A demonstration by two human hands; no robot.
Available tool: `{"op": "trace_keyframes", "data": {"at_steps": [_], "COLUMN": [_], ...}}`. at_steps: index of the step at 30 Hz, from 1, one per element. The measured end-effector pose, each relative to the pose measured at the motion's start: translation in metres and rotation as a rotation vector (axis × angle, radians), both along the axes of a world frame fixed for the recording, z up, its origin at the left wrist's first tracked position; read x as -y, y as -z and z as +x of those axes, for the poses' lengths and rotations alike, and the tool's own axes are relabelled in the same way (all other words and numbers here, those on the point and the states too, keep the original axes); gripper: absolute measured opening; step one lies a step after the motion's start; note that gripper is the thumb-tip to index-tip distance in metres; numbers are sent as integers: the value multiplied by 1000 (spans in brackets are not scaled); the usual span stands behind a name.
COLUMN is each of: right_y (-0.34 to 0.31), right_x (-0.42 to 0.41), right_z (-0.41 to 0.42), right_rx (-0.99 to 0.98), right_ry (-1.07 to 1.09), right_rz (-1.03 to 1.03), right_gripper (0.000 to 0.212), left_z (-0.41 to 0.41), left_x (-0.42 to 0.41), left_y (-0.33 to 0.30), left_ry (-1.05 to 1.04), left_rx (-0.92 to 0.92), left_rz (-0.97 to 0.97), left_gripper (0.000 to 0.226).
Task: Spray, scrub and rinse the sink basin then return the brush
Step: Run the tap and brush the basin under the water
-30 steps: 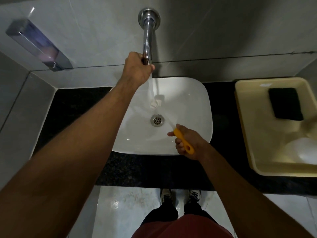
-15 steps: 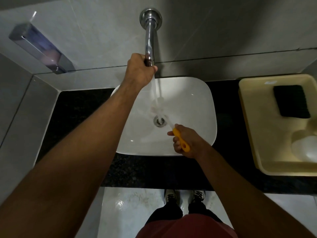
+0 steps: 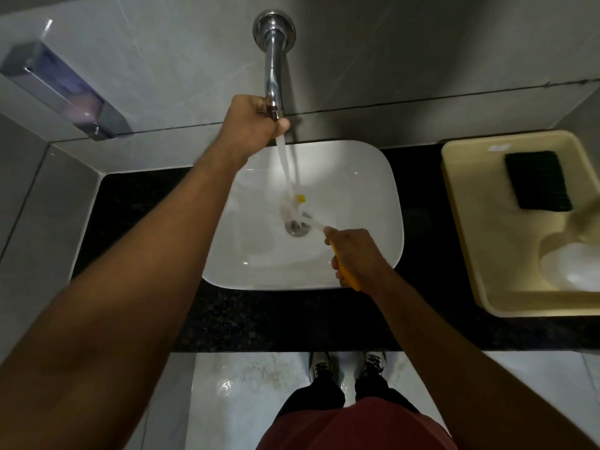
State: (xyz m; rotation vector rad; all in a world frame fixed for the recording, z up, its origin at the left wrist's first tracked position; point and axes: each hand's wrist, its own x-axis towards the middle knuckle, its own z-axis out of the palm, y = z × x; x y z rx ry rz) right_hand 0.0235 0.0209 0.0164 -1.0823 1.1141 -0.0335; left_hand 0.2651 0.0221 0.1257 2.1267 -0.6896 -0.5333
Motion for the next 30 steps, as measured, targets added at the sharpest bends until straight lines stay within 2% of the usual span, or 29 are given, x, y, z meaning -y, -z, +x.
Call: {"op": "trace_keyframes", "data": {"at_steps": [1, 4, 8, 12, 14, 17, 19, 22, 26, 30], "right_y": [2, 5, 1, -7, -4, -3, -1, -1, 1, -1], "right_x": [2, 4, -2, -12, -9, -8, -8, -5, -3, -3], "right_z": [-7, -23, -8, 14, 16, 11, 7, 0, -11, -13], "right_rx": [1, -26, 8, 44, 12, -17, -32, -83, -115, -79], "right_ry": [39, 104, 223, 103, 171, 31, 9, 29, 47, 95], "right_rz": [-21, -50, -92, -9, -65, -92, -185, -341, -408, -338], "right_gripper": [43, 45, 47, 38, 39, 39, 43, 41, 38, 37], "left_z": [3, 9, 5, 5, 5, 8, 9, 12, 13, 14], "left_x": [-4, -13, -10, -9, -10, -11, -11, -10, -9, -5], "left_y": [0, 3, 6, 4, 0, -5, -7, -8, -3, 0], "left_ry": [45, 107, 64, 39, 59, 108, 134, 146, 116, 83], "left_rx": [-64, -176, -129, -99, -53, -3, 27, 27, -33, -26], "left_rz": [-39, -125, -129, -113, -90, 1, 52, 52, 1, -6], "left_gripper": [9, 27, 27, 25, 22, 19, 19, 19, 13, 12]}}
